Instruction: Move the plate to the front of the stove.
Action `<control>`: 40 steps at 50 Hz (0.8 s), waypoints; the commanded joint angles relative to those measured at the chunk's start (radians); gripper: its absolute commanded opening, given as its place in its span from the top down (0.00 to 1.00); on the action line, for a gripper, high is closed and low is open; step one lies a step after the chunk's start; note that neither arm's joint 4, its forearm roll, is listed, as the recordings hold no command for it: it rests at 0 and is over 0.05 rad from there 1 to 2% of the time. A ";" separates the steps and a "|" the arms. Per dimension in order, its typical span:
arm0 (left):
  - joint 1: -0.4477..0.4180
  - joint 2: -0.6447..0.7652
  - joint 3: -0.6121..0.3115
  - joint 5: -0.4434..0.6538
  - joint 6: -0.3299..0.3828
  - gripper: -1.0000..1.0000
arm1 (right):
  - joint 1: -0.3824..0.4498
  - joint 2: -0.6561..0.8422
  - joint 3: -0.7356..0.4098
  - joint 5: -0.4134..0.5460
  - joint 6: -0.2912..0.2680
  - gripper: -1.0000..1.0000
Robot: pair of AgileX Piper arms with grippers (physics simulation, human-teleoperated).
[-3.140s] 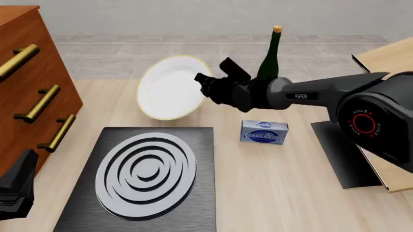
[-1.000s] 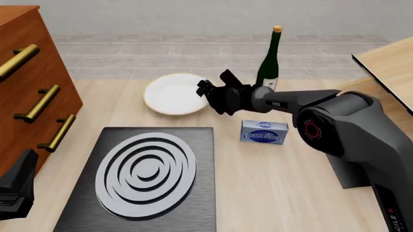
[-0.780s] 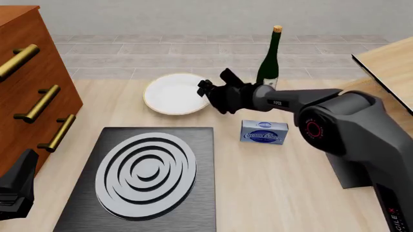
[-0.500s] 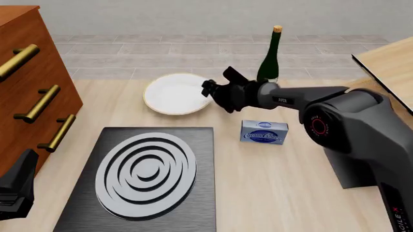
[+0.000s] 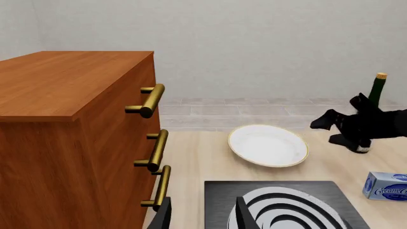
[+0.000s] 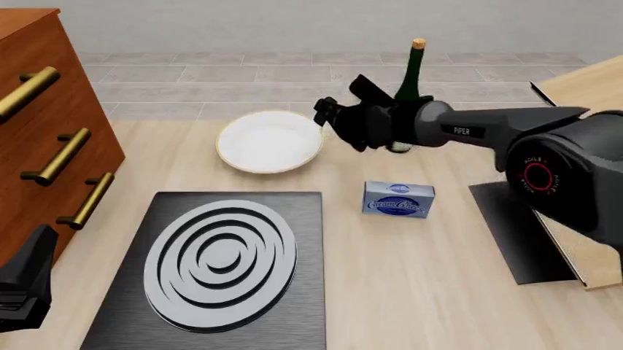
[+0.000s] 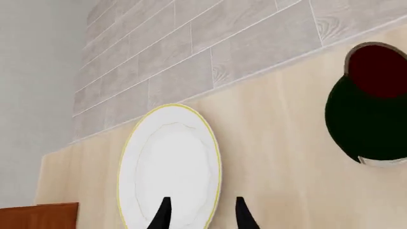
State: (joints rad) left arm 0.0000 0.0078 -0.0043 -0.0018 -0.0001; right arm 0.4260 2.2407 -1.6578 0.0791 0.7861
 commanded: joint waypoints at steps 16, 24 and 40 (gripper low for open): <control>0.000 0.000 0.000 0.000 0.000 0.00 | 0.030 -0.310 0.303 -0.093 0.029 0.00; 0.000 0.000 0.000 0.000 0.000 0.00 | 0.051 -0.408 0.403 -0.118 0.039 0.00; 0.000 0.000 0.000 0.000 0.000 0.00 | 0.099 -0.628 0.588 -0.154 0.072 0.00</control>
State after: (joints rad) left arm 0.0001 0.0077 -0.0043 -0.0018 0.0000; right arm 0.4975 1.7376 -1.1814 -0.0496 0.8380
